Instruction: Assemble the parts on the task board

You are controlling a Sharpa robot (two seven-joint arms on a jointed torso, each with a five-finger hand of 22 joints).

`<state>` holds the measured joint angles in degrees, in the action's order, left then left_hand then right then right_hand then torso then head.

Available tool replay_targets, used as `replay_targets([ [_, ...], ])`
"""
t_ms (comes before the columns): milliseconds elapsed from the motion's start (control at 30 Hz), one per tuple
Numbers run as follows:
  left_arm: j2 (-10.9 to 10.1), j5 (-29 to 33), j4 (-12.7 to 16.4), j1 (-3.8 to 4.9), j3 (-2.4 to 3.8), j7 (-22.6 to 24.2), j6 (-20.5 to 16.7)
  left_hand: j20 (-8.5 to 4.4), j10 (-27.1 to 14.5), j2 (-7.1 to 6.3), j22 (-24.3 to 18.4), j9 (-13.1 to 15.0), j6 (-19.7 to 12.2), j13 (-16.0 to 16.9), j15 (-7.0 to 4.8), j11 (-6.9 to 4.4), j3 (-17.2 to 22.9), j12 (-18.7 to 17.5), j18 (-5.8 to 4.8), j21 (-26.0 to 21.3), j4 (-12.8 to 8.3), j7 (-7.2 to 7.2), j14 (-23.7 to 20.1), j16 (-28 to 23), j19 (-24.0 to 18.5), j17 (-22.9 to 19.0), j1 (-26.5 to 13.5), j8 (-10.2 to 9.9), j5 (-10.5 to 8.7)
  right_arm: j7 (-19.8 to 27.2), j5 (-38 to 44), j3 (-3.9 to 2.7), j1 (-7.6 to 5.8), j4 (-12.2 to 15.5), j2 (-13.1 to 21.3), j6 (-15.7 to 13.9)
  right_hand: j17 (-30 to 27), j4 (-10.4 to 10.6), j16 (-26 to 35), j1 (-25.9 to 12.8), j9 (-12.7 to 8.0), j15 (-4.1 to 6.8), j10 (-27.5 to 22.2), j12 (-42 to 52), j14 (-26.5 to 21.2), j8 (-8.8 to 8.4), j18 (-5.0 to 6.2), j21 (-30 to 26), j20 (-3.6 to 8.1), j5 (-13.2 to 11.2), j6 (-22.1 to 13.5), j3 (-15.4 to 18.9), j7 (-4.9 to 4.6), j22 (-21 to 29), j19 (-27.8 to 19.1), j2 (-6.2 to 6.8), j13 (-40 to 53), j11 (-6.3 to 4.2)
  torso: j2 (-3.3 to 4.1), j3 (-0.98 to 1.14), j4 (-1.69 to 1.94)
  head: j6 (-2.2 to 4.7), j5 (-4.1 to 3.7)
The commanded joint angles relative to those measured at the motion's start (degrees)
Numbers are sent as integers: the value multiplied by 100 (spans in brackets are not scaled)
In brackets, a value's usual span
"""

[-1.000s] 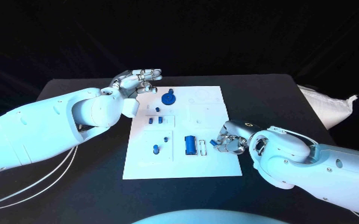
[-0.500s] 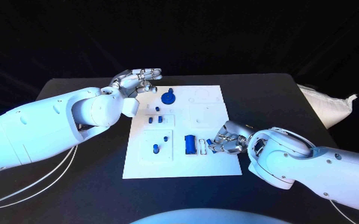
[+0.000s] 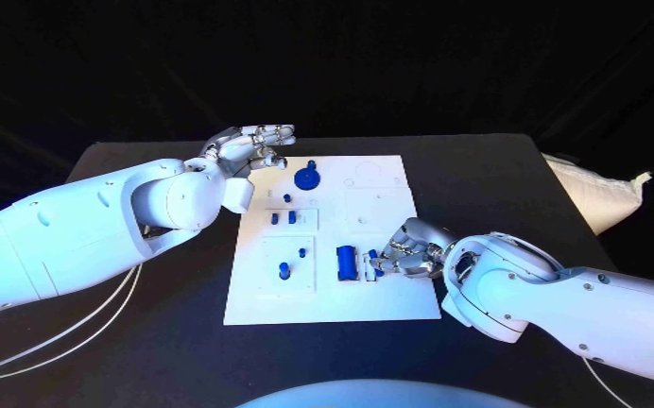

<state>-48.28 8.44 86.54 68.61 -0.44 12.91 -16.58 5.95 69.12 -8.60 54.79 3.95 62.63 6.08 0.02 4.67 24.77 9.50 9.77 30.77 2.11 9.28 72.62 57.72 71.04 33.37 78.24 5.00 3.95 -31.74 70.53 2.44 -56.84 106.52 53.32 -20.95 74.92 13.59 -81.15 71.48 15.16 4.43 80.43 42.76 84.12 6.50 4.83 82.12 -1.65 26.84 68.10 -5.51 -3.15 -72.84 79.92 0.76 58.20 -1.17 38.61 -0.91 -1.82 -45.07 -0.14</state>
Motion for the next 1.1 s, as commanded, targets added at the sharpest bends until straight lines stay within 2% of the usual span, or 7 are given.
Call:
replay_targets([
  [33,9,-25,12,2,4,15,101,-1,-48,55,-6,-1,-30,5,8,10,-37,39,69,-25,-9,-16,-37,-16,5,-6,18,37,9,62,-123,3,5,-24,-62,147,222,36,-13,-66,-9,29,13,-7,356,-32,-104,17,-5,27,0,-20,-27,-4,41,-10,4,12,1,3,0,-10,6],
  [233,7,-25,18,2,4,8,106,-1,-48,55,-6,-1,-30,5,8,10,-37,39,69,-25,-9,-16,-37,-16,5,-6,18,37,9,-35,-54,3,7,-89,-148,410,224,93,-14,-153,1,23,16,-5,356,-33,-104,17,-8,43,5,-14,-34,-5,41,11,13,19,0,0,-1,-26,14],
  [333,5,-25,19,2,4,4,106,-1,-48,55,-6,-1,-30,5,8,10,-37,39,69,-25,-9,-16,-37,-16,5,-6,18,37,9,-95,-17,3,9,-107,-170,548,227,137,-16,-218,8,19,22,7,356,-32,-105,17,-10,50,11,3,-37,-8,42,24,25,22,0,5,-4,-33,21],
  [500,1,-25,21,2,4,-1,109,-1,-48,55,-6,-1,-30,5,8,10,-37,39,69,-25,-9,-16,-37,-16,5,-6,18,37,9,-177,96,4,14,-129,-188,670,231,181,-19,-281,16,18,28,14,357,-30,-104,17,-13,62,20,23,-37,-8,42,31,34,23,-2,5,-7,-40,16],
  [1100,-4,-25,19,2,4,-12,113,-1,-48,55,-6,-1,-30,5,8,10,-37,39,69,-25,-9,-16,-37,-16,5,-6,18,37,9,-284,670,4,16,-133,-141,591,215,212,-7,-321,23,19,28,-10,354,-26,-102,12,-14,70,30,30,-33,1,36,18,22,22,-1,6,-8,-43,5],
])
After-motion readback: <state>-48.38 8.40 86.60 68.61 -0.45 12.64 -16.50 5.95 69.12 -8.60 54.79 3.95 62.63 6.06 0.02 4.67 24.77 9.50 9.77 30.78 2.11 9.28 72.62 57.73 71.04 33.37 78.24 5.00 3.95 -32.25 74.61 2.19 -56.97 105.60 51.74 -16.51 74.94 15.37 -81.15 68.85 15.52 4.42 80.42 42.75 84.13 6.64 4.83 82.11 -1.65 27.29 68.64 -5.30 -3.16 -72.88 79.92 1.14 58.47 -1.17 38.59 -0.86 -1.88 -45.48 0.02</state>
